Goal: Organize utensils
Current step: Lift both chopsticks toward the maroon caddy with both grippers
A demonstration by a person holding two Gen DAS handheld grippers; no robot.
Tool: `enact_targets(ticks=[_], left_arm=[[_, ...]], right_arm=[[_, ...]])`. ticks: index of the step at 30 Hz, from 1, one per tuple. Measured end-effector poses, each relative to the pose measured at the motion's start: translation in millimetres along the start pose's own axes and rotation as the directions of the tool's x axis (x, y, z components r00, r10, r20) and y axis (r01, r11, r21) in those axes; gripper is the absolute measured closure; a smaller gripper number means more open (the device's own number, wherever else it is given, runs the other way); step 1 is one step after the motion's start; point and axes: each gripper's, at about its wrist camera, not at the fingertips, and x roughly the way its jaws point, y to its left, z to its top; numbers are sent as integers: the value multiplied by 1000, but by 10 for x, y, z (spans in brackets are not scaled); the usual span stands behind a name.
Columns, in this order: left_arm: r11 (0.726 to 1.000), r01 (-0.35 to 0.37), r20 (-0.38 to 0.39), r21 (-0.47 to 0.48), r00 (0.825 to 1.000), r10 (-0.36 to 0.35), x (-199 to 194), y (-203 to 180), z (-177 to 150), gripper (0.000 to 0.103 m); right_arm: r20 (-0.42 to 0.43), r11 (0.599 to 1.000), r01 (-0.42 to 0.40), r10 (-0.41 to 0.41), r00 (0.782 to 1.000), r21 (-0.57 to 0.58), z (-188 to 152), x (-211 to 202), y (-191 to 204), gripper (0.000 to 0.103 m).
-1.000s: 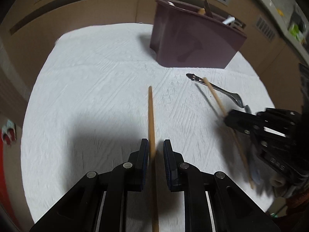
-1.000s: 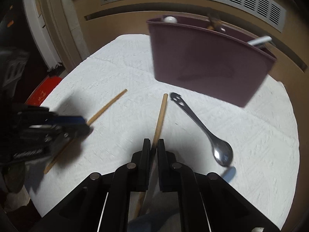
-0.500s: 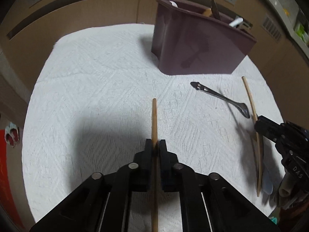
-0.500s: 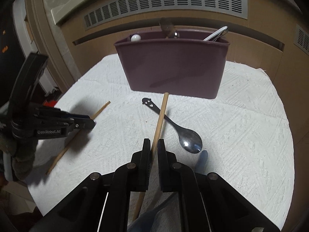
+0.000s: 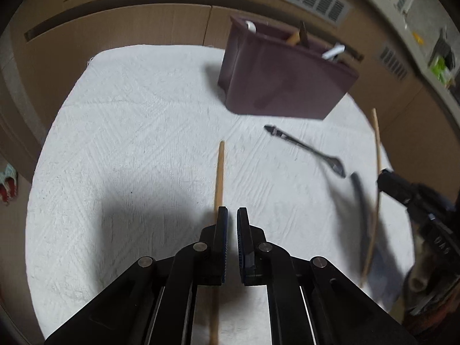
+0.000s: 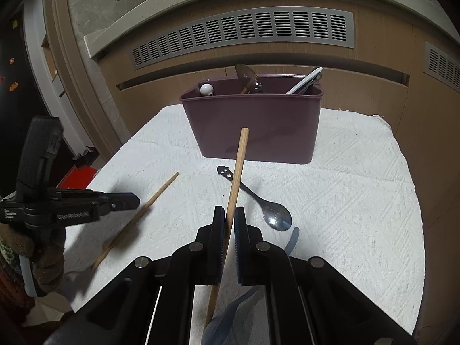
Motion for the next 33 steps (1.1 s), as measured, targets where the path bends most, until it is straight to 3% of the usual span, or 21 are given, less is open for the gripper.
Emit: enact_targets(ticks=[3,7,13,18,23,29,33], left_arm=[[997,-56,3,62,998,56,71,-78,-23,95],[989,-126,19,77,992,125,158,-32,2,95],[996,-68,-21,59,997,70,185,13,70,93],[996,-80,-22,42,997,81,177,-4,79,98],[996,22,62,-82,998,-17,-61,58,-62,98],[988,83,143,-131,988,-64,-320,76,-91,98],[988,97,219,-124,973,-68,-538,71,-47,98]], right_arm=[[-18,1000,-3,3,1000,8,-56,37,-7,97],[-26,1000,0,1,1000,9,-106,49,-24,97],[-35,999,10,-9,999,31,-135,67,-76,97],[-30,999,3,-2,1000,36,-130,110,-52,97],[-37,999,11,-10,999,32,-117,111,-80,97],[-47,999,41,-40,998,13,-103,87,-99,97],[-148,1000,24,-26,989,-18,-121,287,-21,91]])
